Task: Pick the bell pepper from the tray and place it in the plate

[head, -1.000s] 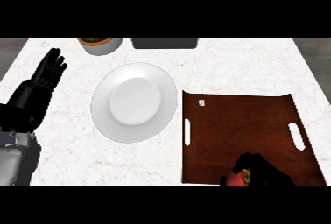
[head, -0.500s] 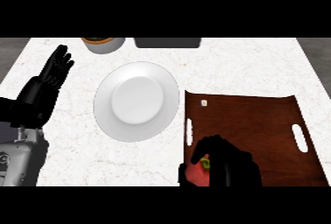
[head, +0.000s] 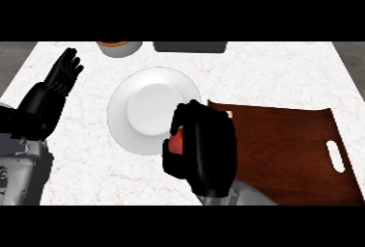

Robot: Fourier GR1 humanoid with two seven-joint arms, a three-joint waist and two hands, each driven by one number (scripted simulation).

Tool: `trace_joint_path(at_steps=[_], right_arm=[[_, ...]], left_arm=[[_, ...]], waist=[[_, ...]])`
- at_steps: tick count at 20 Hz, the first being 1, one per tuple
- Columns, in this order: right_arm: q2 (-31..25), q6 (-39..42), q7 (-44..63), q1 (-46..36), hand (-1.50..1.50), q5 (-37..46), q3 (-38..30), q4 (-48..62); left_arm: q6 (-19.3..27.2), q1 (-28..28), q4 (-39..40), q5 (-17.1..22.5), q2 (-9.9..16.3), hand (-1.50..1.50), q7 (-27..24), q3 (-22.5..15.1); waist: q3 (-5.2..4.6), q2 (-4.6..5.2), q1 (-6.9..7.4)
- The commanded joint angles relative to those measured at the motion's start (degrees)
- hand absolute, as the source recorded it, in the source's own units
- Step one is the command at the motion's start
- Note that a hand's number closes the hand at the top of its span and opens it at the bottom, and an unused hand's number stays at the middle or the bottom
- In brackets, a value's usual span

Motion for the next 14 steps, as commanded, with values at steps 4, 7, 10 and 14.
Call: trace_joint_path(at_steps=[4,7,10,14], right_arm=[[0.4,-14.79,5.33,-12.56,1.5,-10.86,-1.14,20.23],[0.4,-19.02,3.69,-16.45,1.5,-13.45,-1.21,28.36],[0.4,-21.09,1.05,-20.8,1.5,-17.37,-2.18,37.83],[0.4,-24.2,-1.85,-25.58,1.5,-22.35,-1.13,47.92]], left_arm=[[0.44,0.46,0.13,-1.14,-2.04,0.0,-0.58,-1.95],[-0.61,-1.69,0.15,0.38,-0.7,0.0,-0.31,-0.13],[-0.36,-0.92,-1.54,-0.43,-1.4,0.0,0.71,-1.62],[-0.77,-1.63,0.9,-0.58,-1.44,0.0,-1.16,-1.27]], waist=[[-0.01,0.32,1.35],[0.0,0.3,1.2],[0.01,0.47,2.39],[-0.03,1.02,3.42]])
